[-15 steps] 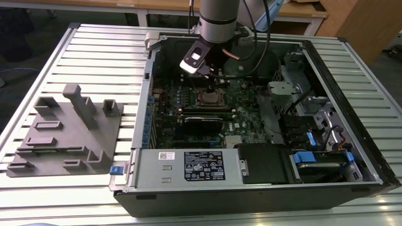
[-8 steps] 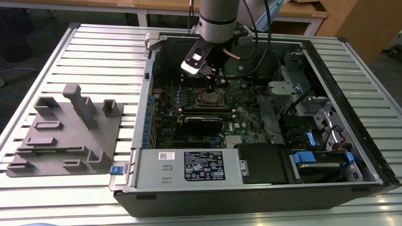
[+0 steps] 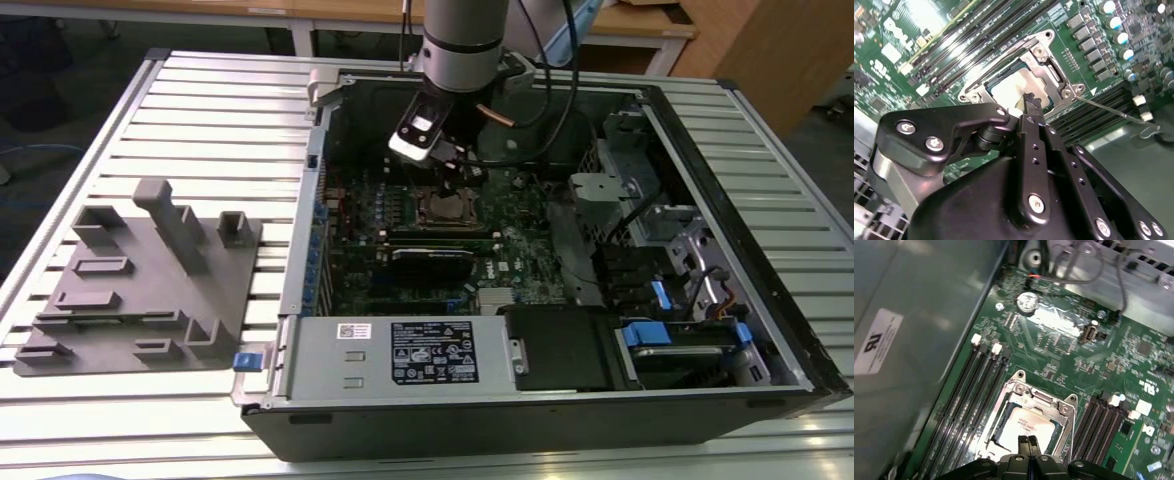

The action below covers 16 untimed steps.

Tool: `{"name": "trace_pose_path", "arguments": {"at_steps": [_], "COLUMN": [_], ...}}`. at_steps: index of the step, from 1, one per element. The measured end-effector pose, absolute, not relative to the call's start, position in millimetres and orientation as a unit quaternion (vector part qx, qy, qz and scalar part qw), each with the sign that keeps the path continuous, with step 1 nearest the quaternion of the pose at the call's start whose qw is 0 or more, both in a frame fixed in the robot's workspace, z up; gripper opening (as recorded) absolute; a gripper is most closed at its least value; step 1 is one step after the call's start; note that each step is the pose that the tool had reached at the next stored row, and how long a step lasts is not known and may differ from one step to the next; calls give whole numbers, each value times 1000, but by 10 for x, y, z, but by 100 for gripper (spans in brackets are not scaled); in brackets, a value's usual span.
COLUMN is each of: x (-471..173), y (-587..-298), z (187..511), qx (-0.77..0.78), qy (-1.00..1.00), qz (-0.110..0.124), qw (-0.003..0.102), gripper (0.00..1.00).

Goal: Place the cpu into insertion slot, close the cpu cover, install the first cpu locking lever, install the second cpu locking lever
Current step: 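Close the cpu cover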

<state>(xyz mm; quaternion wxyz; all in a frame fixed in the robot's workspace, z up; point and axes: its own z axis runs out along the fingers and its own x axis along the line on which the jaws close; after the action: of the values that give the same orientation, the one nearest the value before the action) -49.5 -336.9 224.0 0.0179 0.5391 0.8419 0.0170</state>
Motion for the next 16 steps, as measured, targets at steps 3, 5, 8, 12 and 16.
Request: {"name": "trace_pose_path", "arguments": {"at_steps": [3,5,8,12,16], "x": [-495,-495,-496,-495,-496], "y": [-3369,-3369,-3369,-3369,-3369], "z": [2236,2235,2235,2235,2233], "qx": [516,505,505,505,501], "qy": [856,863,863,863,865], "qz": [17,18,18,18,18], "qw": [17,17,17,17,17], "gripper": [11,11,11,11,11]}}
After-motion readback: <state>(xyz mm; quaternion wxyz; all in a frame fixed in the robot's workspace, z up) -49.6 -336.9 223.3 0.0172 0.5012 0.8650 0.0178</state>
